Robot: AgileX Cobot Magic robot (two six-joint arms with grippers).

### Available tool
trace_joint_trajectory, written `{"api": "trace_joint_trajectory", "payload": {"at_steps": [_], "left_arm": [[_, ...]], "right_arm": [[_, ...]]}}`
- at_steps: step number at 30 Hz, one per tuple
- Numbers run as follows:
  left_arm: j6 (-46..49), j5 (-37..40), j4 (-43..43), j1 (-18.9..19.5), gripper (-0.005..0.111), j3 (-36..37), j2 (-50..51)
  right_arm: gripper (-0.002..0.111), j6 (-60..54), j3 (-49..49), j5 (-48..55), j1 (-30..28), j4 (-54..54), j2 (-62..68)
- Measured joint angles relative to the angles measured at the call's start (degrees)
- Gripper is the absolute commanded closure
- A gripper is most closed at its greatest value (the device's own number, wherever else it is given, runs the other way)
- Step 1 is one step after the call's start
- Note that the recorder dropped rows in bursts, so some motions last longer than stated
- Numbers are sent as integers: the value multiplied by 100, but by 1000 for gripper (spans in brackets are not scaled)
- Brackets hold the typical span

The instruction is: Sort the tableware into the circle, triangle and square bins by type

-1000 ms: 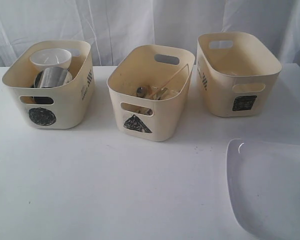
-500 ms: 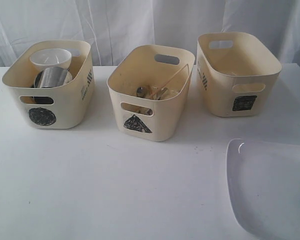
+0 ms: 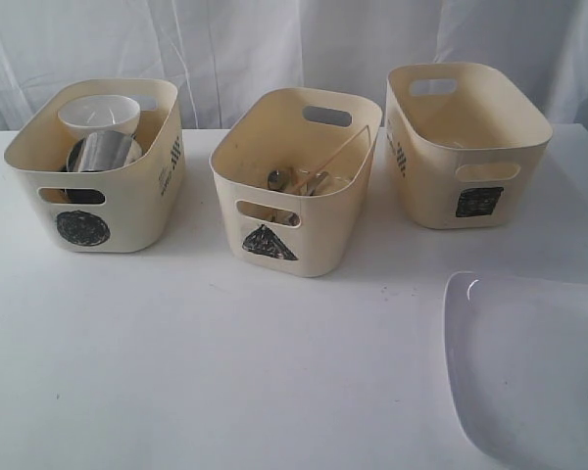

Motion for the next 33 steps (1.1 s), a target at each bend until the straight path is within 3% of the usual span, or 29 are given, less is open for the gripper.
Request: {"api": "trace_joint_trajectory", "payload": {"at_steps": [11,19,33], "left_arm": [[0,-177,-1208,0,107,0,0],[0,-177,-1231,0,107,0,0],[1202,-14,-1231,0,107,0,0]], "right_arm": [[108,0,0,0,0,0,0],[108,0,0,0,0,0,0],[108,0,0,0,0,0,0]]}}
